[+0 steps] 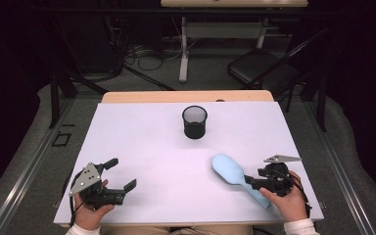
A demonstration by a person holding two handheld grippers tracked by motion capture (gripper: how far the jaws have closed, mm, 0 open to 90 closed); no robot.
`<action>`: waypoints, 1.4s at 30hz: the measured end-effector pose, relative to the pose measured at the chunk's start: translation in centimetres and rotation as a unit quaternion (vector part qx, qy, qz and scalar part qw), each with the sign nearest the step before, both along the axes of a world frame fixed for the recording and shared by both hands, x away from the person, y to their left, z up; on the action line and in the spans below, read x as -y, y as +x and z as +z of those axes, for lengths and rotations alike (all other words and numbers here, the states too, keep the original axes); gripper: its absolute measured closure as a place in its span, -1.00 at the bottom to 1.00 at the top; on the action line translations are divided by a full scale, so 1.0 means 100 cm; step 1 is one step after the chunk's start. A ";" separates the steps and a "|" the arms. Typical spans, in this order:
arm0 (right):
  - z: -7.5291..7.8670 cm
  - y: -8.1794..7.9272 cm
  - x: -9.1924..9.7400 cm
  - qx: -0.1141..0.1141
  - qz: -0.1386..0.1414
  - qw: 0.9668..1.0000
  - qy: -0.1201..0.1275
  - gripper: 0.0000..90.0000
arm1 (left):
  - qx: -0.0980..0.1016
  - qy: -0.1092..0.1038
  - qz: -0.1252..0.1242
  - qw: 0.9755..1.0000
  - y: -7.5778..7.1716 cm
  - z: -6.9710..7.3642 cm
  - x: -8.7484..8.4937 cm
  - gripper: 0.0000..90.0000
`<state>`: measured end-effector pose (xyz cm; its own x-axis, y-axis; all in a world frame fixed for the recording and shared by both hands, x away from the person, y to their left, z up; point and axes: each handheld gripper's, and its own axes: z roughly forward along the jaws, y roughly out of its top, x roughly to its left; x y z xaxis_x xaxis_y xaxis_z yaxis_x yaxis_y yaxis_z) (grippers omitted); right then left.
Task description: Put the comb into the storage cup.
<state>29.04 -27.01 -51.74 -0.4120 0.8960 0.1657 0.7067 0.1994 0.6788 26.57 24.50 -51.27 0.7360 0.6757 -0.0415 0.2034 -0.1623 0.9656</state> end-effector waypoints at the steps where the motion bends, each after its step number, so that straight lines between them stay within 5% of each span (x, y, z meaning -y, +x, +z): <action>1: 0.000 0.000 -0.001 -0.001 0.000 1.000 -0.002 -0.32 | 0.000 0.000 0.000 1.000 0.000 0.000 0.000 -0.94; 12: -0.002 0.000 -0.006 -0.025 0.008 1.000 -0.017 -0.43 | 0.000 0.000 0.002 1.000 0.000 0.000 0.000 -0.94; 23: -0.002 0.001 -0.013 -0.015 0.031 0.999 -0.038 -0.67 | -0.001 0.000 0.002 1.000 0.000 0.000 0.000 -0.94; 42: 0.007 0.013 -0.014 -0.039 0.056 0.994 -0.085 -0.86 | -0.003 0.000 0.003 1.000 0.000 0.000 0.000 -0.94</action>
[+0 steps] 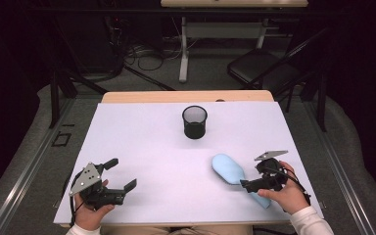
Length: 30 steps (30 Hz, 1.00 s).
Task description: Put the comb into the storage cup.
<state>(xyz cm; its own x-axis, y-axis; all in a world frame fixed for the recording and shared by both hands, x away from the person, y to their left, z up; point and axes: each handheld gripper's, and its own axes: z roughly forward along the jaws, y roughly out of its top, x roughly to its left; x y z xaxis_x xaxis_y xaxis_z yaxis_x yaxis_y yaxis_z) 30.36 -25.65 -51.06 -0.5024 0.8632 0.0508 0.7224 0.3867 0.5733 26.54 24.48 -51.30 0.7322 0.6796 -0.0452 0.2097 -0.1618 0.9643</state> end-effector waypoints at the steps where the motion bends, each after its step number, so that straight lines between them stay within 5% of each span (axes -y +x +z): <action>1: 0.001 0.000 0.000 -0.002 0.002 1.000 -0.002 -0.87 | 0.000 0.000 0.000 1.000 0.000 0.000 0.000 -0.94; 30: 0.002 0.005 -0.003 -0.037 0.058 0.997 -0.047 -0.77 | -0.001 0.001 0.000 1.000 0.000 0.000 0.001 -0.94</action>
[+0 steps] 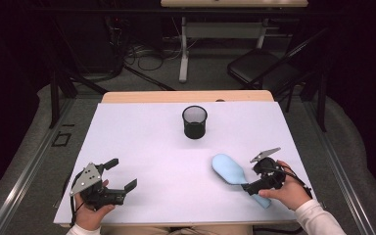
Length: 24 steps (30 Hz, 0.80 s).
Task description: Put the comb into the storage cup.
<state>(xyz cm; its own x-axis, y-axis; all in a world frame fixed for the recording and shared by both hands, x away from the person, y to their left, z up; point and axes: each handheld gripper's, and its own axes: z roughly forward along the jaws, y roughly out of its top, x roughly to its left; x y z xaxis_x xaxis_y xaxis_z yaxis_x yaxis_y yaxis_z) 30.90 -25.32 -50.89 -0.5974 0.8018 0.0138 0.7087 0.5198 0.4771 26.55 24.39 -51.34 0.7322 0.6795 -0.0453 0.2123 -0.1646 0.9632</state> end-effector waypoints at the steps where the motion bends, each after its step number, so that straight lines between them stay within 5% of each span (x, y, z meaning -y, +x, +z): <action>1: 0.000 0.000 0.000 -0.001 0.001 1.000 -0.001 -0.76 | 0.001 0.000 0.001 1.000 0.000 0.000 0.000 -0.94; 3: -0.003 0.001 0.000 0.012 0.000 1.000 0.009 -0.72 | 0.000 0.000 0.001 1.000 0.000 0.000 0.000 -0.94; 6: -0.001 0.002 0.002 -0.003 0.004 1.000 -0.010 -0.68 | 0.000 0.000 0.001 1.000 0.000 0.000 0.000 -0.94; 24: -0.007 0.004 0.001 0.003 0.020 1.000 -0.011 -0.65 | 0.000 -0.001 -0.002 1.000 0.000 0.000 0.001 -0.94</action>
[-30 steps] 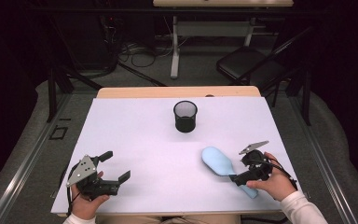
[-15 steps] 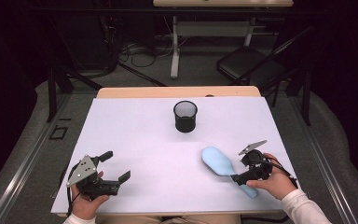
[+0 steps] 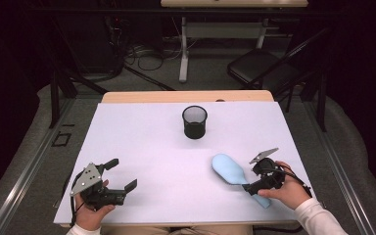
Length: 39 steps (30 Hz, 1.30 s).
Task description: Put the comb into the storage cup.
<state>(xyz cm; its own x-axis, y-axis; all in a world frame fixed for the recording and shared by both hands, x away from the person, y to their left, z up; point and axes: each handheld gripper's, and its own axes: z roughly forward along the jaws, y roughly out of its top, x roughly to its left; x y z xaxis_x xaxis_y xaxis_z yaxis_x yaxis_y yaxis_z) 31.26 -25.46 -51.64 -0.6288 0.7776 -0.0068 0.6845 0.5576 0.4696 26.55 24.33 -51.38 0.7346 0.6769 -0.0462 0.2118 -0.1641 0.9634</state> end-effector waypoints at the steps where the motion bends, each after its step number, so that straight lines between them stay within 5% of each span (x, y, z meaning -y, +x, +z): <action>1: 0.001 0.000 0.000 -0.007 0.003 1.000 -0.006 -0.64 | 0.000 0.000 0.000 1.000 0.000 0.000 0.000 -0.94; 18: -0.007 0.001 0.000 0.005 0.023 1.000 -0.009 -0.48 | 0.000 0.001 0.001 1.000 0.000 0.000 0.000 -0.94; 24: -0.006 0.001 -0.002 -0.011 0.036 0.999 -0.023 -0.34 | 0.000 0.003 0.002 1.000 -0.001 0.000 0.000 -0.94; 39: -0.011 -0.001 -0.009 -0.002 0.033 0.999 -0.017 -0.04 | 0.000 0.001 -0.002 1.000 0.000 0.000 0.000 -0.94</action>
<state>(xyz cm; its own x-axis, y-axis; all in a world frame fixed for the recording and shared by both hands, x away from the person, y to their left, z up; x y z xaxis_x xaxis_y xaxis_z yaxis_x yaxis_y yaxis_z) 31.20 -24.59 -52.75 -0.6782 0.7343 -0.0294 0.6484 0.6167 0.4463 26.53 24.33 -51.38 0.7369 0.6744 -0.0460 0.2120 -0.1659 0.9631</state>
